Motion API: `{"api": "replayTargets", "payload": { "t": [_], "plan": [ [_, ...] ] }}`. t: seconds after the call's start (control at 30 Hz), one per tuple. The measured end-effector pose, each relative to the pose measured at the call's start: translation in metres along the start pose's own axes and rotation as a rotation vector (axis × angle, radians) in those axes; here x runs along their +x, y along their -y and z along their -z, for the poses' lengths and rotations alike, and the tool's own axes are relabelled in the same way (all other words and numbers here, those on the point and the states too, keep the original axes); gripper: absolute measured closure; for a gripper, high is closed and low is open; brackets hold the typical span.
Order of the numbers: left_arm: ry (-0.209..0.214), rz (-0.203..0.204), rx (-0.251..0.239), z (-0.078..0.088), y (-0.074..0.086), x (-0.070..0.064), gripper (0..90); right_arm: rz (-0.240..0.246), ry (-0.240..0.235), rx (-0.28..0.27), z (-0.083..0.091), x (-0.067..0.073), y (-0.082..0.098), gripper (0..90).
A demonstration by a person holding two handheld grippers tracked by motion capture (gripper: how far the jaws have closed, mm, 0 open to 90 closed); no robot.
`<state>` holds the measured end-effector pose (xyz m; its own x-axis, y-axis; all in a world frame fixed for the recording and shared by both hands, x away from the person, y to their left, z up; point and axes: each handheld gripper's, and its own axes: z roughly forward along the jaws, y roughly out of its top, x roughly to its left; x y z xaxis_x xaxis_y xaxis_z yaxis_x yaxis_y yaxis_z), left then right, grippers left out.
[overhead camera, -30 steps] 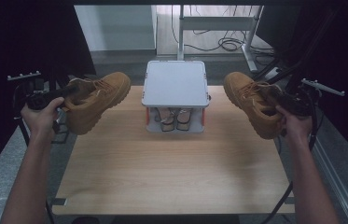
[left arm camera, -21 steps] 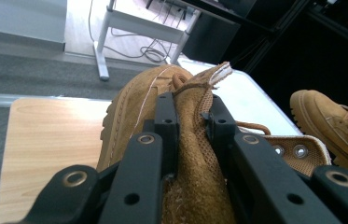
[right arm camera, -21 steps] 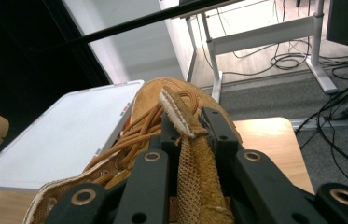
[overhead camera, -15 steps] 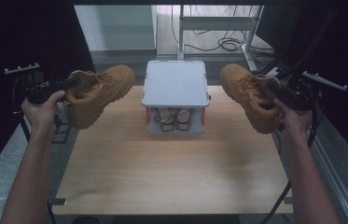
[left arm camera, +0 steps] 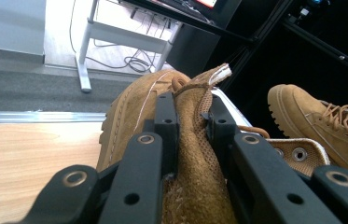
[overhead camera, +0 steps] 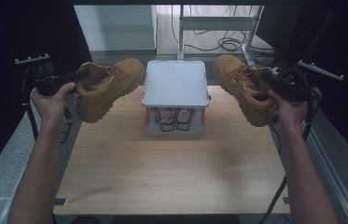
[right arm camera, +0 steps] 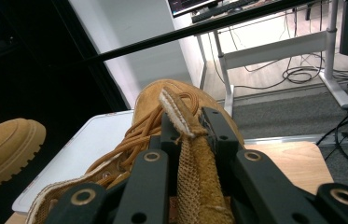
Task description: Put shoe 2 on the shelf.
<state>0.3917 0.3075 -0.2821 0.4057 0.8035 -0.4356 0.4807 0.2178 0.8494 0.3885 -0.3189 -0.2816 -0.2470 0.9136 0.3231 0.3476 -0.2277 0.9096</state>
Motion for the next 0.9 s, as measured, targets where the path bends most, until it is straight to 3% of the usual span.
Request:
{"api": "replayTargets", "payload": {
  "t": [0.3,0.7,0.9],
  "plan": [
    [0.018,0.022,0.001,-0.02,-0.002,-0.01,79.1,-0.022,-0.001,0.0,-0.01,0.015,-0.004,79.8],
    [0.036,0.022,-0.001,-0.038,-0.007,-0.028,79.0,-0.031,-0.005,0.0,-0.016,0.029,-0.01,79.7],
    [0.035,0.052,-0.009,-0.047,-0.007,-0.032,79.0,-0.035,-0.005,0.0,-0.021,0.037,-0.011,79.7]
  ]
}}
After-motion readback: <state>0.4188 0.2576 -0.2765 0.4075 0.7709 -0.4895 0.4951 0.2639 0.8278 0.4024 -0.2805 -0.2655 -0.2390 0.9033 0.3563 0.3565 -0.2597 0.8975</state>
